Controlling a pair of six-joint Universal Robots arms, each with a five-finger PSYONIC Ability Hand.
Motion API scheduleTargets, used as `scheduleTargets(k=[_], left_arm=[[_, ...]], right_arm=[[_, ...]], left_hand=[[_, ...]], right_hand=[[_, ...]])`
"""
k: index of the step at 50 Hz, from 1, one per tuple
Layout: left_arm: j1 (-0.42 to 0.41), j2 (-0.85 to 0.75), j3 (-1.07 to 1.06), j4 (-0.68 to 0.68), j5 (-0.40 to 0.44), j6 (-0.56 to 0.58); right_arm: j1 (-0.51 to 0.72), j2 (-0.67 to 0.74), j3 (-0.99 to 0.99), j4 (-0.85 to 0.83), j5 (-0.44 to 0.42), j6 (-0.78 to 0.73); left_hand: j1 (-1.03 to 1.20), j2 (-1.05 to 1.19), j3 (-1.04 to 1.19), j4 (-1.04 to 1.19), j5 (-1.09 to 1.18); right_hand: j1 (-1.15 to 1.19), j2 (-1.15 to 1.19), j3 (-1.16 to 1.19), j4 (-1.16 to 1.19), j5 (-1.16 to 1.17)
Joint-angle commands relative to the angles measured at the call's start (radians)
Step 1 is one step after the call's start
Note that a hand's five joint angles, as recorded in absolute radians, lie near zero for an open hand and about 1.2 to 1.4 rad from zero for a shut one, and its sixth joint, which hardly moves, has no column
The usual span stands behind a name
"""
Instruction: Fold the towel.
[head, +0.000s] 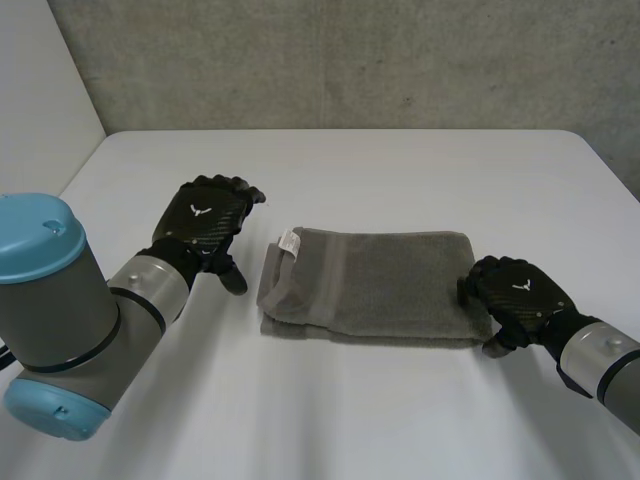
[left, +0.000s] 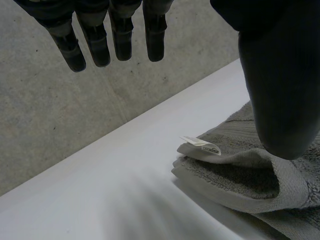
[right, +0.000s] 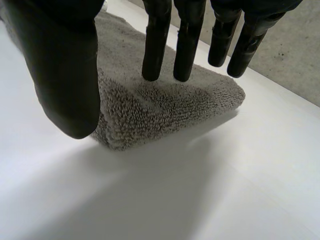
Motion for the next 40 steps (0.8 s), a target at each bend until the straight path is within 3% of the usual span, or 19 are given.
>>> scheduleTargets(k=[1,9,16,18,24,35,38,40], left_arm=[[-0.001,-0.002,-0.003,0.004,-0.001,0.0],[-0.001,-0.009,-0.003,0.004,-0.001,0.0],[0.002,-0.008,-0.011,0.004,-0.001,0.0],[0.004,-0.006,-0.014,0.005,-0.001,0.0],[0.005,-0.006,-0.016,0.005,-0.001,0.0],[0.005,-0.006,-0.017,0.005,-0.001,0.0],[0.004,-0.006,-0.017,0.005,-0.001,0.0],[0.002,-0.006,-0.017,0.005,-0.001,0.0]], right_arm=[[0.006,0.026,-0.005,-0.044,0.01,-0.015],[0.006,0.057,-0.014,-0.047,0.013,-0.015],[0.004,0.049,-0.018,-0.036,0.021,-0.013],[0.009,0.046,-0.015,-0.019,0.032,-0.012],[0.012,0.044,-0.006,-0.008,0.04,-0.012],[0.015,0.064,-0.006,-0.039,0.041,-0.013],[0.015,0.087,-0.012,-0.061,0.049,-0.013],[0.013,0.094,-0.018,-0.067,0.059,-0.013]], left_hand=[[-0.094,-0.062,-0.051,-0.059,-0.043],[-0.094,-0.062,-0.051,-0.059,-0.043],[-0.094,-0.062,-0.051,-0.059,-0.043],[-0.094,-0.062,-0.051,-0.059,-0.043],[-0.094,-0.062,-0.051,-0.059,-0.043],[-0.094,-0.062,-0.051,-0.059,-0.043],[-0.094,-0.062,-0.051,-0.059,-0.043],[-0.094,-0.062,-0.051,-0.059,-0.043]], right_hand=[[0.283,0.279,-0.043,-0.076,0.274],[0.754,0.75,-0.043,-0.076,0.745],[0.755,0.751,-0.043,-0.076,0.746],[0.497,0.493,-0.043,-0.076,0.488],[0.264,0.26,-0.043,-0.076,0.255],[0.269,0.265,-0.043,-0.076,0.26],[0.431,0.427,-0.043,-0.076,0.421],[0.754,0.75,-0.043,-0.076,0.745]])
